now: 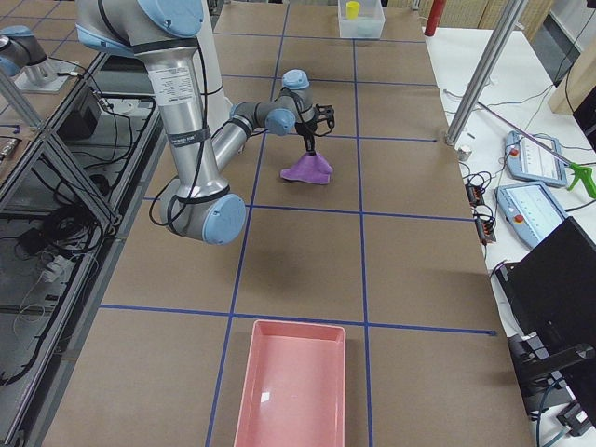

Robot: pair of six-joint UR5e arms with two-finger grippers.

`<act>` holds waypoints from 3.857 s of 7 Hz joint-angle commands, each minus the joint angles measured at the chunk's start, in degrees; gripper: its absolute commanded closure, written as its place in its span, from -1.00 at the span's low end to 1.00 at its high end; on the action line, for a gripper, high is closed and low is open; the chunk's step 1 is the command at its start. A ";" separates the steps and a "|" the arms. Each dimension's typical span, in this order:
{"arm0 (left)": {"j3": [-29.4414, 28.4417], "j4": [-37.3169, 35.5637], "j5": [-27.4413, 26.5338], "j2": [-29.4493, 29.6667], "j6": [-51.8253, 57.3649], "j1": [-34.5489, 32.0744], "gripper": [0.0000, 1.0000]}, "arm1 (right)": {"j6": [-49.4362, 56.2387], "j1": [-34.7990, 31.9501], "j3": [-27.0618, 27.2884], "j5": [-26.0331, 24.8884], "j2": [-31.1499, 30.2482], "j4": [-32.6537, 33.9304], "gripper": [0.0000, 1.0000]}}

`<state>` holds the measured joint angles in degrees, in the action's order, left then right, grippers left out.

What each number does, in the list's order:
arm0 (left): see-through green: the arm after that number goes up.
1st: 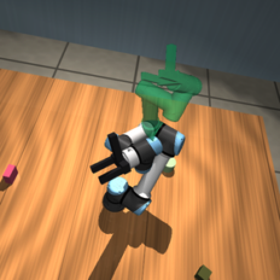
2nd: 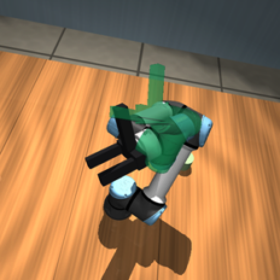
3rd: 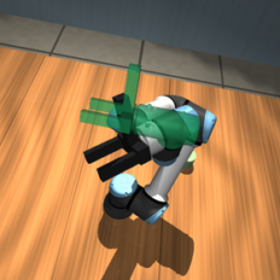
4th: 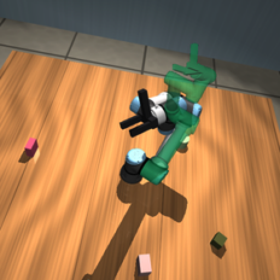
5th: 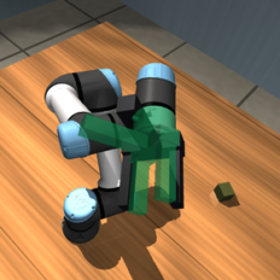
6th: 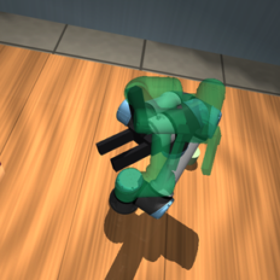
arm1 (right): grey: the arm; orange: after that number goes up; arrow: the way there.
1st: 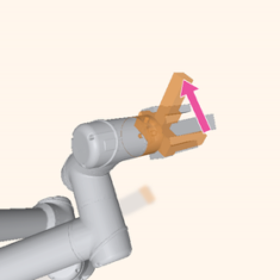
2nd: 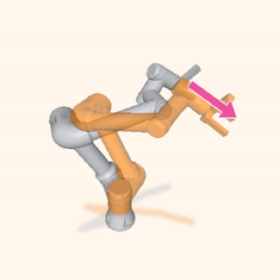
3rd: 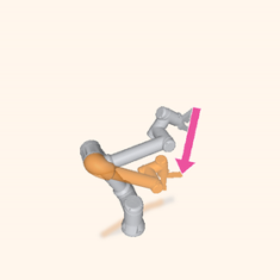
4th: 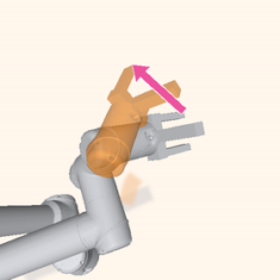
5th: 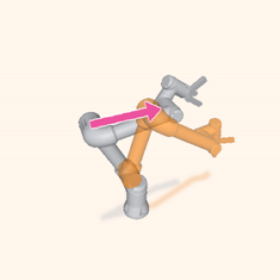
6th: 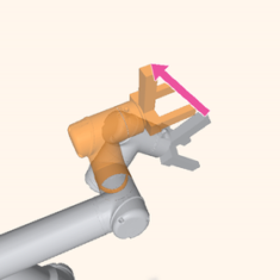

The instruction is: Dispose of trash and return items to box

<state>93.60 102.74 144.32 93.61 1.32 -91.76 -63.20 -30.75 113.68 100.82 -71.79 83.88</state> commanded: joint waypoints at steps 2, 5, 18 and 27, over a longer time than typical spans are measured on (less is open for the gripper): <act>0.09 0.00 -3.83 -2.88 0.09 0.44 -0.98 | 1.92 -5.96 1.10 3.83 -0.36 0.76 1.00; 0.09 -0.70 -8.52 -6.49 1.65 1.40 -0.98 | 24.96 -23.15 1.01 16.38 -3.07 9.43 1.00; -1.14 -5.45 -7.21 -10.81 5.89 1.23 -0.98 | 84.96 -70.60 -32.47 25.65 -24.10 5.52 1.00; 7.52 -23.00 -7.20 -13.35 6.06 0.01 -0.98 | 72.43 -64.52 -29.77 32.69 -13.90 4.71 -1.00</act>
<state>96.39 84.20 137.29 81.01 7.24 -91.09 10.15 -95.43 82.36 132.84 -85.89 88.09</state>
